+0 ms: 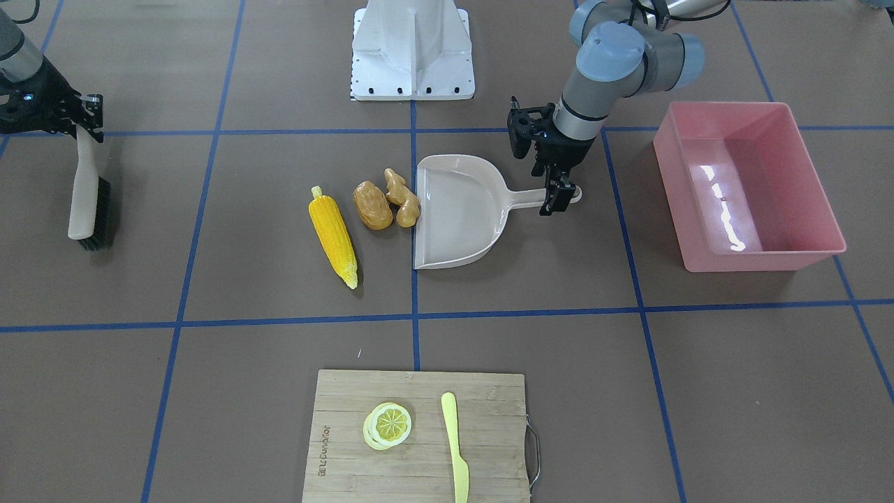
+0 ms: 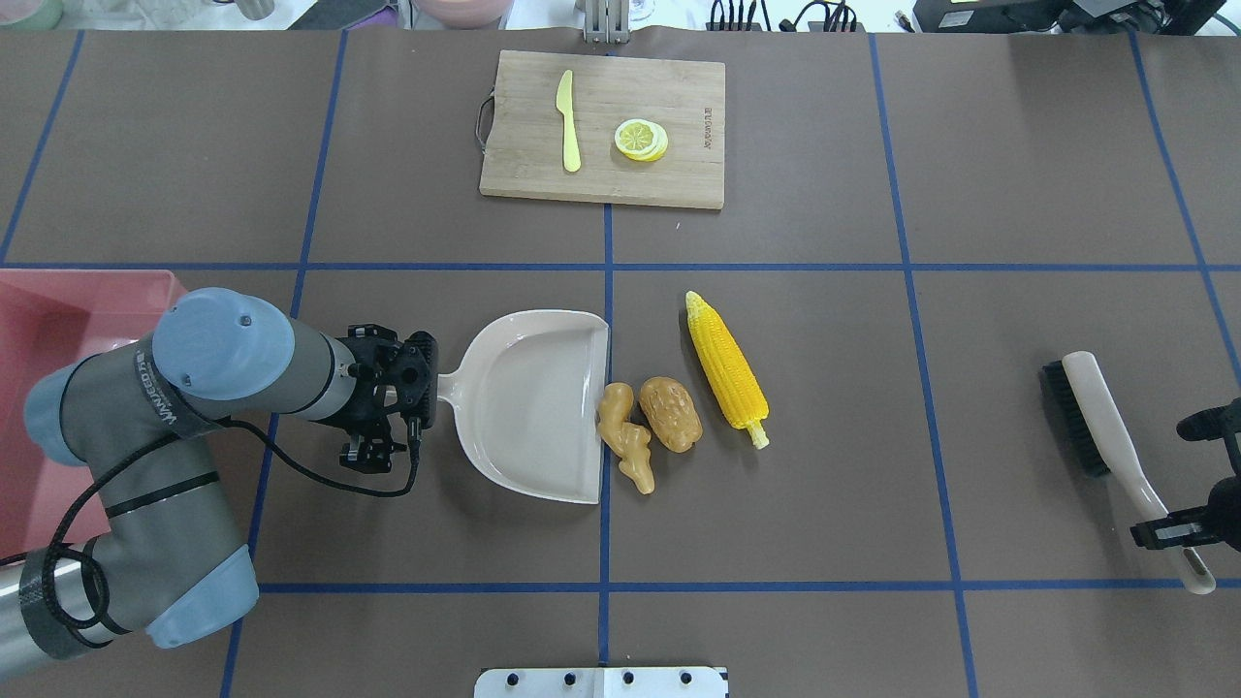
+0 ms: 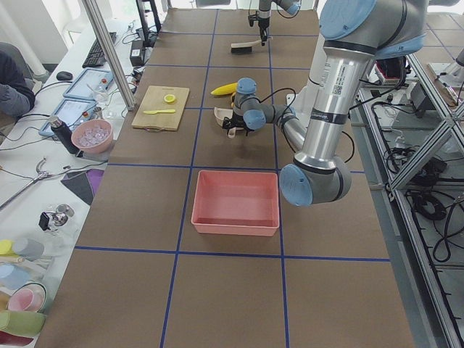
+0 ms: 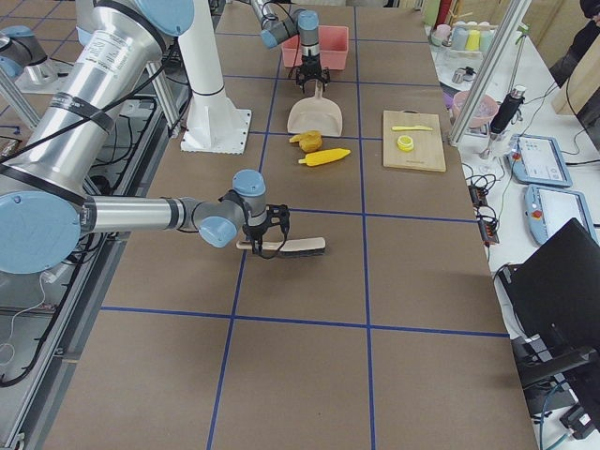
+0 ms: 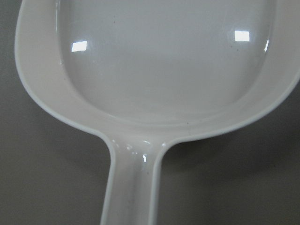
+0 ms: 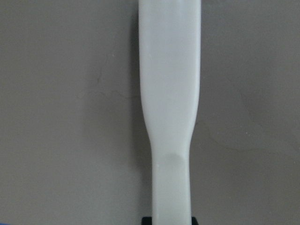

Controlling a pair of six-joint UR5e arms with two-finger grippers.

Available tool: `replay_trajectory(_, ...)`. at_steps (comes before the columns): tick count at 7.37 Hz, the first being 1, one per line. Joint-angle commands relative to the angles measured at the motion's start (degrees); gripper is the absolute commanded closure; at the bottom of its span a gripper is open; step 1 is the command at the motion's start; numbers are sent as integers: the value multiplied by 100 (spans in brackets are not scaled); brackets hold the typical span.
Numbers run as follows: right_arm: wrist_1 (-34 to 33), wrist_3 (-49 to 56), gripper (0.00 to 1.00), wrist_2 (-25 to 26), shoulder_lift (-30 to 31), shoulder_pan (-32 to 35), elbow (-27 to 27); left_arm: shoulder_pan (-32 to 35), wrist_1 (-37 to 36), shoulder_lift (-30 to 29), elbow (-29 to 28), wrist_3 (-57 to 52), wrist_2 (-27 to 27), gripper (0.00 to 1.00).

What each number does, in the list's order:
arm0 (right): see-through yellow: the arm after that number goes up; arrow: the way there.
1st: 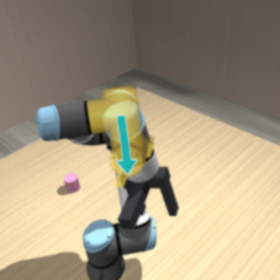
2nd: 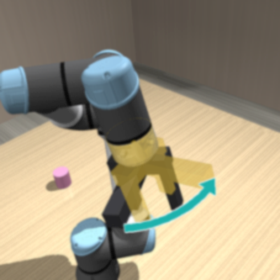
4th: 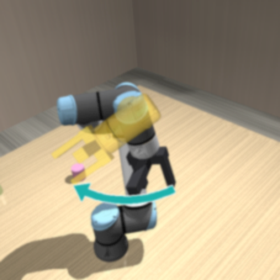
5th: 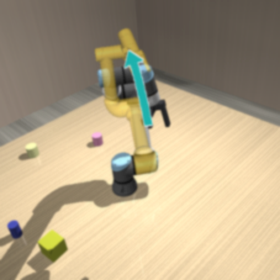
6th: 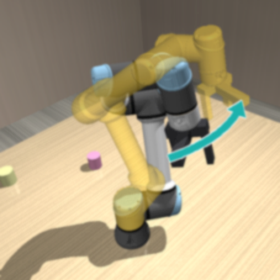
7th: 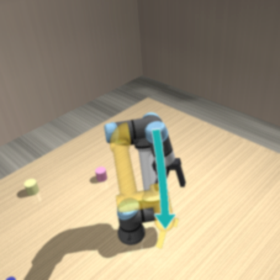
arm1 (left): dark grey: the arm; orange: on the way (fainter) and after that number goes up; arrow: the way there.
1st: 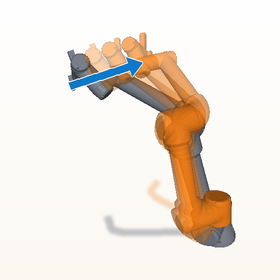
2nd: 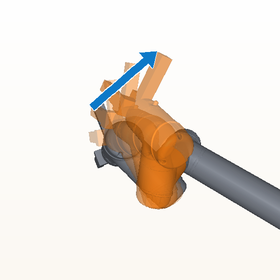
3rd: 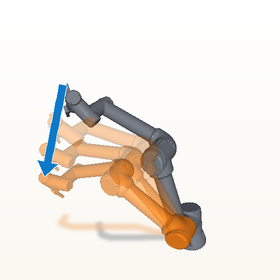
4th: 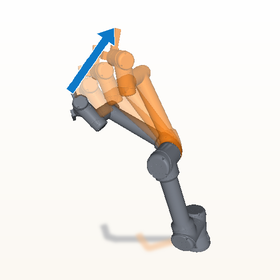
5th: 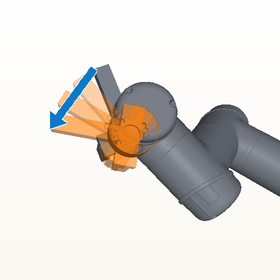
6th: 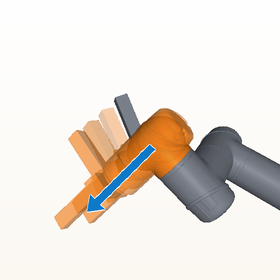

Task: Sweep and dump trash into bin
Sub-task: 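Grasp the white-handled brush with the right gripper and lift it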

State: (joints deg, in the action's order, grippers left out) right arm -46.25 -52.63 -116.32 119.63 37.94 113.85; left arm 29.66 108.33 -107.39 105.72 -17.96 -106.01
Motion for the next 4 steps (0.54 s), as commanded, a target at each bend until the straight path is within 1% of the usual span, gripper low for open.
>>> replay_trajectory(1, -94, 43, 100, -836, -27, 721, 250, -4, 4, 16, 10, 29, -34, 3)
replay_trajectory(2, -330, 51, 100, -1031, -53, 958, 391, 5, -22, 16, 19, 29, -165, 3)
replay_trajectory(3, -750, 43, 100, -1033, -515, 969, 515, 5, -31, 16, 10, 29, -183, 3)
replay_trajectory(4, -1668, 51, 100, -937, -937, 926, 933, 13, -48, 16, 2, 38, -183, 3)
